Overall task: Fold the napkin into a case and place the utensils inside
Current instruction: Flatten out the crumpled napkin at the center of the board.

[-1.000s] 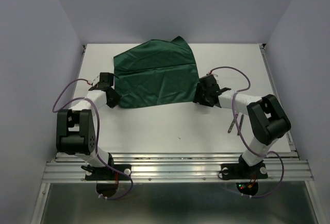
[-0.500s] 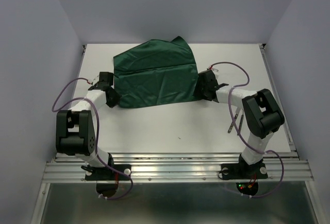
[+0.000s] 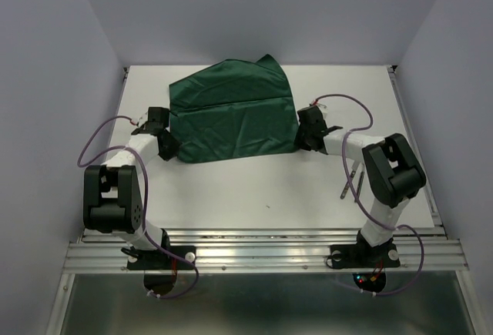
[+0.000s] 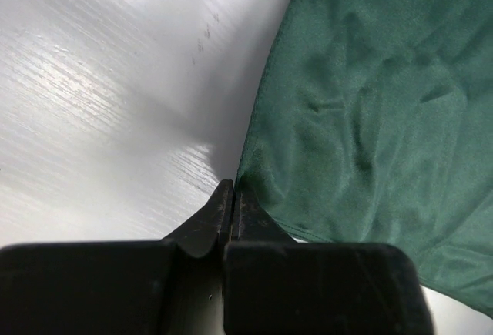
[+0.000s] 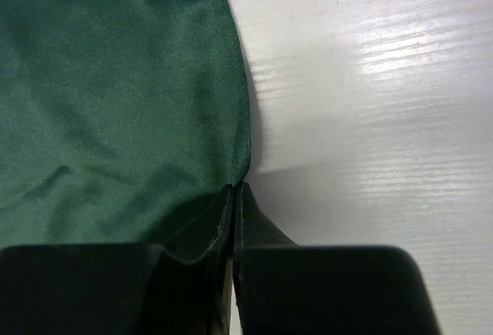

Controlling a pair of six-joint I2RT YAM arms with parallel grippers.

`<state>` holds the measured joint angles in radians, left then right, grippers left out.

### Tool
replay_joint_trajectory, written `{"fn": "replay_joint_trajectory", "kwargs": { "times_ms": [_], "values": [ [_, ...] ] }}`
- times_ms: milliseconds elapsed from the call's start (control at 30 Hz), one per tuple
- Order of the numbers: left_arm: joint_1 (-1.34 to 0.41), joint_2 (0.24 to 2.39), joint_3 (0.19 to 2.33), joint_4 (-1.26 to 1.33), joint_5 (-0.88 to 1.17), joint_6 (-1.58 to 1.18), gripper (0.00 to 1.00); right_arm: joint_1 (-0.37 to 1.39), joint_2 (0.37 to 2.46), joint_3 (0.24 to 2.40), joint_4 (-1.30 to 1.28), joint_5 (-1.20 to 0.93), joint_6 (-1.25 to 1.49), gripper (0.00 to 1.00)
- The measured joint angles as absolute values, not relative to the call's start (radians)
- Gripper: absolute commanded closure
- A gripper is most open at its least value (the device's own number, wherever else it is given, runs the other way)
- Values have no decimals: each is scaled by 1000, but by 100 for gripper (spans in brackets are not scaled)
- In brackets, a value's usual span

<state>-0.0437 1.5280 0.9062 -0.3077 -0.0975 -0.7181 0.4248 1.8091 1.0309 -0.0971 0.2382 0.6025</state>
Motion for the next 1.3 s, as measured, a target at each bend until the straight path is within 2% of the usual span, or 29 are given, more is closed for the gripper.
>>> {"fn": "replay_joint_trajectory", "kwargs": {
  "times_ms": [233, 700, 1133, 1300],
  "values": [
    [-44, 1491, 1021, -370, -67, -667, 100, 422, 1638, 1047, -146, 252, 571, 99],
    [-44, 1217, 1669, -403, -5, -488, 100, 411, 1193, 1361, -173, 378, 439, 99],
    [-57, 1036, 1869, -379, 110, -442, 100, 420, 923, 1480, -176, 286, 407, 99],
    [-57, 1004, 1875, -393, 138, -434, 100, 420, 858, 1485, -185, 253, 408, 99]
  ]
}}
